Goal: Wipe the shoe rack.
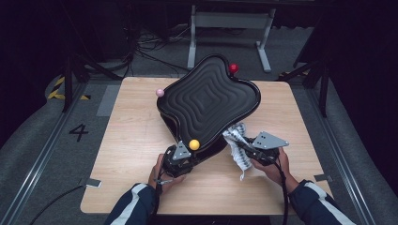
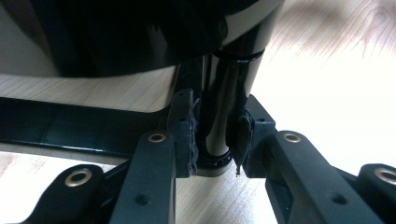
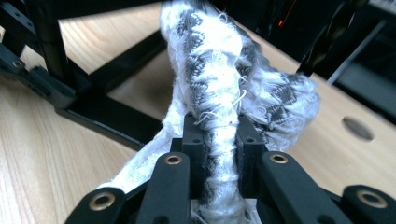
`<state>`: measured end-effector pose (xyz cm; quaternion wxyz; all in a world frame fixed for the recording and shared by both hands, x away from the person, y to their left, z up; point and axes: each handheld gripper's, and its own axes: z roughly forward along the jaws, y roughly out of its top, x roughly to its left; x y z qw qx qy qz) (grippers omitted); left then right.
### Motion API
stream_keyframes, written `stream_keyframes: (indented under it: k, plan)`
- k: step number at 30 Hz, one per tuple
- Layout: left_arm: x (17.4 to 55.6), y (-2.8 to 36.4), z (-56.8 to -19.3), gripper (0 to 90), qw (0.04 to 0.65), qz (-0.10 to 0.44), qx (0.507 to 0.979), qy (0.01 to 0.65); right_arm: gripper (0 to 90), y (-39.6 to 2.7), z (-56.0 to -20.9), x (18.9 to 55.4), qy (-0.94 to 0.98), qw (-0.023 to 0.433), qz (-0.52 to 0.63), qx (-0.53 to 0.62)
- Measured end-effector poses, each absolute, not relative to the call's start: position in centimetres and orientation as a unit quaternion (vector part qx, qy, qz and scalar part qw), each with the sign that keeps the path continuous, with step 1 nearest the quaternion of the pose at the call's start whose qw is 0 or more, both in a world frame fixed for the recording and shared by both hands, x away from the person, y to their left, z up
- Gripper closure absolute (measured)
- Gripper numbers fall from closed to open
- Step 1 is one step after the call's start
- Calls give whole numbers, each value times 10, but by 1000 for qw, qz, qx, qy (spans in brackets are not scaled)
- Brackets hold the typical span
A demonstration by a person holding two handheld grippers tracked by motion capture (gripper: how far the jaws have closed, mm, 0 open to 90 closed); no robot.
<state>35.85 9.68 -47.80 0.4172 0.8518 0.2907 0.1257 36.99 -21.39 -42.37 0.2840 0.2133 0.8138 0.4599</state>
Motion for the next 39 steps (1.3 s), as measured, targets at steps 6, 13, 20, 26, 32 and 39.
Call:
stream_keyframes:
  k: [6, 13, 20, 26, 32, 39]
  plan:
    - [359, 96, -478, 714, 418, 127, 853, 285, 791, -199, -414, 357, 802, 310, 481, 174]
    - [358, 95, -478, 713, 418, 129, 854, 283, 789, -173, -409, 347, 805, 314, 485, 132]
    - [358, 95, -478, 707, 417, 131, 852, 286, 788, -157, -411, 337, 820, 304, 472, 106]
    - [357, 95, -478, 715, 418, 132, 852, 287, 786, -144, -416, 332, 834, 286, 465, 79]
    - [357, 95, -478, 720, 420, 132, 850, 288, 788, -145, -416, 335, 835, 283, 466, 80]
    - [358, 97, -478, 733, 418, 136, 850, 289, 788, -169, -409, 352, 817, 305, 472, 125]
